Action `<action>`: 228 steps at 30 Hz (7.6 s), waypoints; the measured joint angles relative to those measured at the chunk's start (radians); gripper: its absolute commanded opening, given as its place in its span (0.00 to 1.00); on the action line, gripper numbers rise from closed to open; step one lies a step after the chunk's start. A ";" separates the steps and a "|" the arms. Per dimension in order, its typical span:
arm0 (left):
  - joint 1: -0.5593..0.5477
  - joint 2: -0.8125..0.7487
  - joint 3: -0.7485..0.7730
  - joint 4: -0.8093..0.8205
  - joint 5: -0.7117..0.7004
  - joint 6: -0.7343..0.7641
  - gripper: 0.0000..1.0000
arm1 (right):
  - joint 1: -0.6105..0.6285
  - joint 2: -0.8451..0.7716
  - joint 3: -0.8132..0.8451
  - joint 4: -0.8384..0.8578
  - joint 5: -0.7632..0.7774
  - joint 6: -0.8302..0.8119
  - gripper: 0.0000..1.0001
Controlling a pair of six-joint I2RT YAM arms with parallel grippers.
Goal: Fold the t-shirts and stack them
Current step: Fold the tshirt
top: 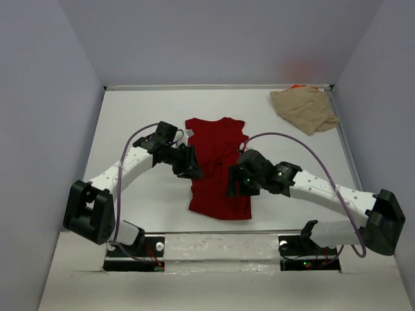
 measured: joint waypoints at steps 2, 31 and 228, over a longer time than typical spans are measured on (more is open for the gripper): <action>0.004 -0.026 -0.040 0.019 0.047 0.000 0.42 | 0.000 -0.063 -0.026 0.034 -0.046 -0.004 0.63; 0.078 0.101 -0.173 0.128 0.168 0.023 0.49 | 0.000 -0.079 -0.044 0.048 -0.091 0.064 0.70; 0.111 0.435 0.220 0.136 -0.157 0.041 0.88 | -0.355 0.620 0.471 -0.043 0.079 -0.337 0.76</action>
